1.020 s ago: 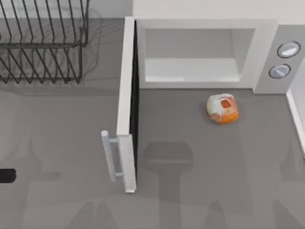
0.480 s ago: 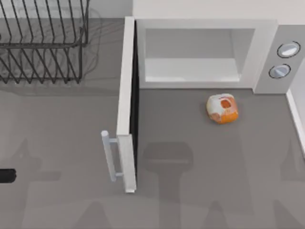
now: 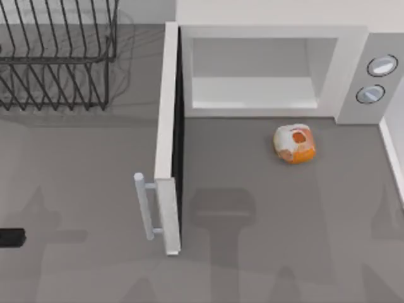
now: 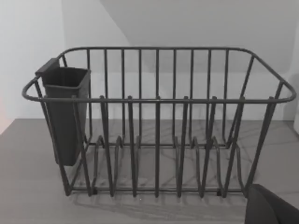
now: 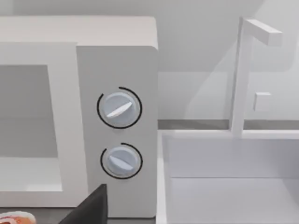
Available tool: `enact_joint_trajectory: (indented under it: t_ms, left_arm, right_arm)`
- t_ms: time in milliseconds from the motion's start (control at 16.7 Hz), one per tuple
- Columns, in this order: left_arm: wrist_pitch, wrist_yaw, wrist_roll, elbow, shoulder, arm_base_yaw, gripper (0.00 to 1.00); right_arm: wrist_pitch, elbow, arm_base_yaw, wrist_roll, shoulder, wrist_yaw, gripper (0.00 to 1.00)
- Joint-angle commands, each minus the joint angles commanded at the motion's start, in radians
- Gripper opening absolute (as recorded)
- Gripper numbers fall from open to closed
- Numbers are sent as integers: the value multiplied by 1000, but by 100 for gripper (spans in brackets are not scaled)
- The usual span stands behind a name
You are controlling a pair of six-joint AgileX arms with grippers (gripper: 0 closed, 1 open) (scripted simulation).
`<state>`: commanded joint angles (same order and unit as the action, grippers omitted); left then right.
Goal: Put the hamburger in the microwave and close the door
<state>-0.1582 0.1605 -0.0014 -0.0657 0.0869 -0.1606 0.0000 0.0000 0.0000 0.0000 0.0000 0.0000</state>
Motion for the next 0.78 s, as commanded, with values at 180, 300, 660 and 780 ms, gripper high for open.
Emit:
enact_joint_trajectory:
  t_ms: [180, 300, 660, 780]
  left_arm:
    - [-32, 32, 0, -16, 21, -32, 0]
    - [-30, 29, -1, -13, 17, -29, 0]
    - [-47, -47, -1, -21, 28, 47, 0]
    - [-55, -81, -1, -24, 32, 81, 0]
  right_arm:
    - [0, 0, 0, 0, 0, 0, 100]
    - [0, 0, 0, 0, 0, 0, 100]
    - [0, 0, 0, 0, 0, 0, 100]
    - [0, 0, 0, 0, 0, 0, 100]
